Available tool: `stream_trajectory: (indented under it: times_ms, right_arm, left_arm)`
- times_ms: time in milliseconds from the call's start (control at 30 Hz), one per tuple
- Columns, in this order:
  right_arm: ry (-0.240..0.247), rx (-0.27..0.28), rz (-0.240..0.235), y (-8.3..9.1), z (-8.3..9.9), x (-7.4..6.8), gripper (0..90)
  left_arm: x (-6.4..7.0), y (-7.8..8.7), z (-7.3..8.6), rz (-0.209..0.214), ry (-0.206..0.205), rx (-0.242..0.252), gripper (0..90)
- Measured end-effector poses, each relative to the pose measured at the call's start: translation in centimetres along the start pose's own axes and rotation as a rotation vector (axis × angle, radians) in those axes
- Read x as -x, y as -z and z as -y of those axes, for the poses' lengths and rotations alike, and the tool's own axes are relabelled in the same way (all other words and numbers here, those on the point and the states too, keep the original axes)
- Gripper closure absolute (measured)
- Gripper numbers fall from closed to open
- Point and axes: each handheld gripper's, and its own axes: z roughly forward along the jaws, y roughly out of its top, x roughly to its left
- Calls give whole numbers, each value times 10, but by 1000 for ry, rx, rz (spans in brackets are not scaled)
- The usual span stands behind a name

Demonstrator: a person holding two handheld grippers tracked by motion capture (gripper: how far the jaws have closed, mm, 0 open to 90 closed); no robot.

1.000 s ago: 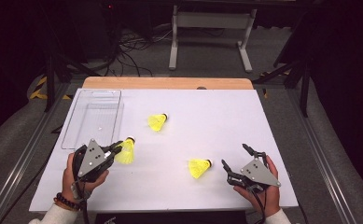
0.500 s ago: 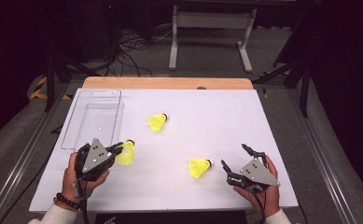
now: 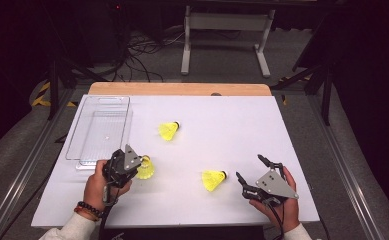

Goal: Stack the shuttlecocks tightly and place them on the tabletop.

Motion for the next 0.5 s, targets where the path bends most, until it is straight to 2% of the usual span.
stream_trajectory:
  times_ms: [100,167,200,233,367,500]
  right_arm:
    - [-3,-9,-4,-2,0,-1,183]
    - [4,-10,-7,-2,0,-2,183]
    - [10,-13,-10,-2,0,-3,183]
    - [14,-17,-16,-3,0,-3,183]
    - [22,-24,-25,-4,1,-3,183]
    - [24,-27,-30,-4,2,-4,183]
  left_arm:
    - [6,-9,-5,5,-34,-33,859]
    - [7,-11,-6,21,-39,-38,831]
    - [9,-16,-8,42,-49,-45,831]
    - [10,-18,-9,42,-55,-56,815]
    - [15,-28,-16,55,-71,-54,776]
    - [17,-38,-22,69,-67,-50,727]
